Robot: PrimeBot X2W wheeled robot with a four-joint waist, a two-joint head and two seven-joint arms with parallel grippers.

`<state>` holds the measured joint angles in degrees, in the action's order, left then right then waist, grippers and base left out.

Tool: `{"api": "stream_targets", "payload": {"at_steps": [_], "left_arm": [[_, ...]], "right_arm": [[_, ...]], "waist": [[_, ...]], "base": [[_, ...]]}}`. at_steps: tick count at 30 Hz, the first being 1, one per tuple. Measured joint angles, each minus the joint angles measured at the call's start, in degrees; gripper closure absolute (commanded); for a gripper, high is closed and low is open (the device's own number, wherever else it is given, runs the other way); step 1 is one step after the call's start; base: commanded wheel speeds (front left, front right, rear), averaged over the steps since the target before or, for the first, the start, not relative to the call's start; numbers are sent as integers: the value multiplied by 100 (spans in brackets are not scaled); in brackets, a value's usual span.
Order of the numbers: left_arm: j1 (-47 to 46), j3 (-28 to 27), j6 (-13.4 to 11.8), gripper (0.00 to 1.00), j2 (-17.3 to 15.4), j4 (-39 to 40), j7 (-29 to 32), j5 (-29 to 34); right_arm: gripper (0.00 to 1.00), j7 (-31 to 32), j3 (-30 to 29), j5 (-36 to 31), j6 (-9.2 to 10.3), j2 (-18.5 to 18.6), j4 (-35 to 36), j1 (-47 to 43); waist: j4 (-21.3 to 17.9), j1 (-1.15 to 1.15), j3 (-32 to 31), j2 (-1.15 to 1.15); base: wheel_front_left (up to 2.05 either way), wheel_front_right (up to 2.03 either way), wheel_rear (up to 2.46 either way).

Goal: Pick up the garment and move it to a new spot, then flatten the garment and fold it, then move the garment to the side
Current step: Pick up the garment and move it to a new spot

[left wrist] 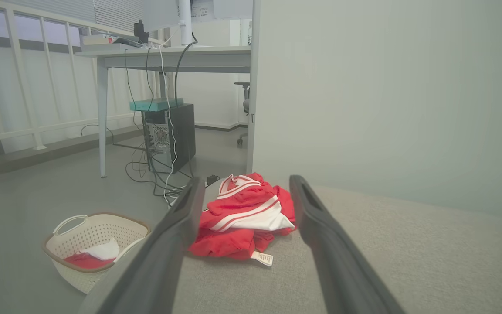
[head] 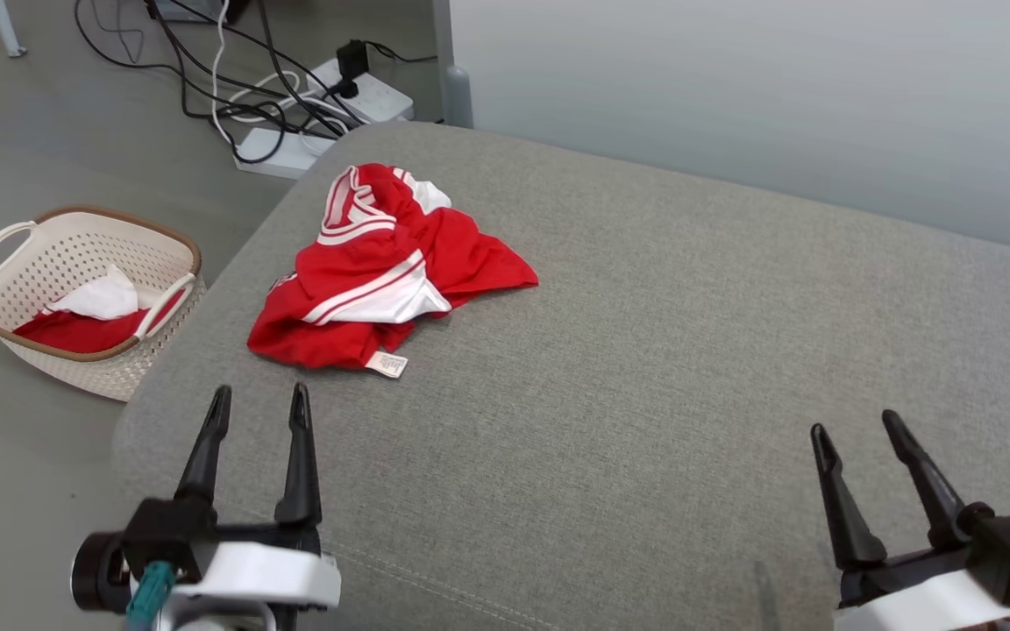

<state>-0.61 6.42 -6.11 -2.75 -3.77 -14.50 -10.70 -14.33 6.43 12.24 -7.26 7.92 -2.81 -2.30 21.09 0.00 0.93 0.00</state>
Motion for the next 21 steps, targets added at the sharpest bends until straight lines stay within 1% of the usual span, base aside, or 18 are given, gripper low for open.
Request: {"api": "stream_targets", "payload": {"at_steps": [8, 13, 19, 20, 21], "left_arm": [[-978, -38, 9, 0, 24, -735, -12, -164], [-1670, -187, 164, 0, 49, -1528, -16, -188], [-2537, -501, 332, 0, 68, -2419, -16, -187], [-2537, -501, 332, 0, 68, -2419, -16, -187], [-2811, -570, 385, 0, 30, -2700, -16, -157]], "right_arm": [[0, 0, 76, 36, 1, 310, 10, 448], [0, 0, 162, 41, 0, 387, 12, 593], [0, 0, 187, 43, 0, 522, 20, 885], [0, 0, 187, 43, 0, 522, 20, 885], [0, 0, 216, 43, 0, 546, 22, 943]], "waist": [[-259, 0, 384, 0], [-486, 0, 650, 0], [-783, 0, 1017, 0], [-783, 0, 1017, 0], [-883, 0, 1145, 0]], "base": [[0, 0, 0], [0, 0, 0], [0, 0, 0], [0, 0, 0], [0, 0, 0]]}}
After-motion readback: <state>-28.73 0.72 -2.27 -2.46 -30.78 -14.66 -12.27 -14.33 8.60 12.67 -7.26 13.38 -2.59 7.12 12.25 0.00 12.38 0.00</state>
